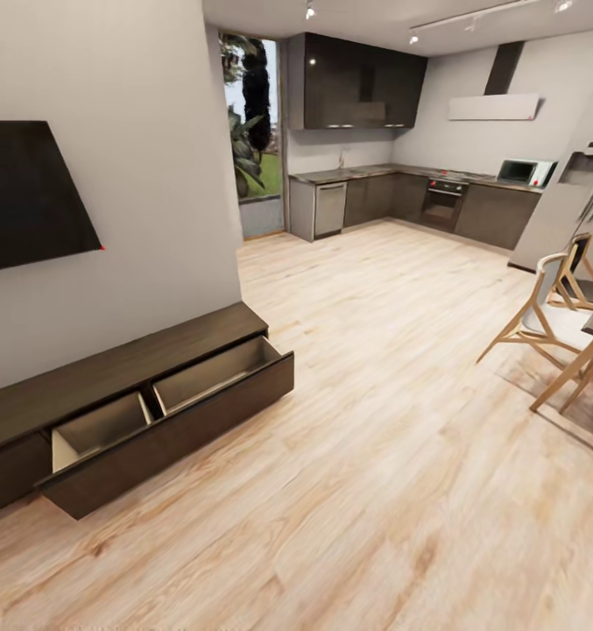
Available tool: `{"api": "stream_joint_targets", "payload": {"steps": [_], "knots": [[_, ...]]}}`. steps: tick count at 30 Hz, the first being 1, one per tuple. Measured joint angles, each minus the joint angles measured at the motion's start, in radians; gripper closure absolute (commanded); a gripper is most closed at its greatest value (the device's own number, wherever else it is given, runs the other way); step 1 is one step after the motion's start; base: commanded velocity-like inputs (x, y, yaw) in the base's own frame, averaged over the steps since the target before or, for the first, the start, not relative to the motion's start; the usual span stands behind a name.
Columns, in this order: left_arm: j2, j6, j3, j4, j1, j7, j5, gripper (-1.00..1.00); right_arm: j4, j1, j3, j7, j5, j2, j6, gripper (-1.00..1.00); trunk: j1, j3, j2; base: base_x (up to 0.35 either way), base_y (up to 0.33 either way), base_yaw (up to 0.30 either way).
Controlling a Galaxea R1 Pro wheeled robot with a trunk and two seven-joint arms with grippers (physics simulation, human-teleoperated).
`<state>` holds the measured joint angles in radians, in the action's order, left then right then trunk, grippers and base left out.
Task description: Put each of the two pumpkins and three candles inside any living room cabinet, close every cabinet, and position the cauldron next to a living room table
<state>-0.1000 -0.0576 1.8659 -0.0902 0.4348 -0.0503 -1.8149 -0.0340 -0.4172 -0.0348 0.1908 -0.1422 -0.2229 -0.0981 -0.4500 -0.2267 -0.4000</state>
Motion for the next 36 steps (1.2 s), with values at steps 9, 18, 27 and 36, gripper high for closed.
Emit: {"api": "stream_joint_targets", "payload": {"steps": [9, 18, 27, 36], "knots": [[-0.002, 0.000, -0.001, 0.004, 0.001, 0.000, -0.002, 1.00, 0.000, 0.000, -0.001, 0.000, 0.000, 0.000, 0.000, 1.00, 0.000, 0.000, 0.000, 0.000, -0.035, 0.279], [-0.004, 0.000, -0.001, 0.005, 0.001, 0.000, 0.000, 1.00, -0.001, 0.000, -0.001, 0.000, 0.000, 0.000, 0.000, 1.00, 0.000, 0.000, 0.000, 0.047, -0.219, 0.288], [-0.006, 0.000, -0.001, 0.010, 0.001, 0.000, -0.005, 1.00, -0.001, 0.000, -0.001, 0.000, 0.002, 0.000, 0.000, 1.00, 0.000, 0.000, 0.000, 0.100, -0.309, 0.288], [-0.006, 0.000, -0.001, 0.011, 0.001, 0.000, -0.005, 1.00, -0.001, 0.000, -0.001, 0.000, 0.002, 0.001, 0.000, 1.00, 0.000, 0.000, 0.000, 0.110, -0.312, 0.288]]}}
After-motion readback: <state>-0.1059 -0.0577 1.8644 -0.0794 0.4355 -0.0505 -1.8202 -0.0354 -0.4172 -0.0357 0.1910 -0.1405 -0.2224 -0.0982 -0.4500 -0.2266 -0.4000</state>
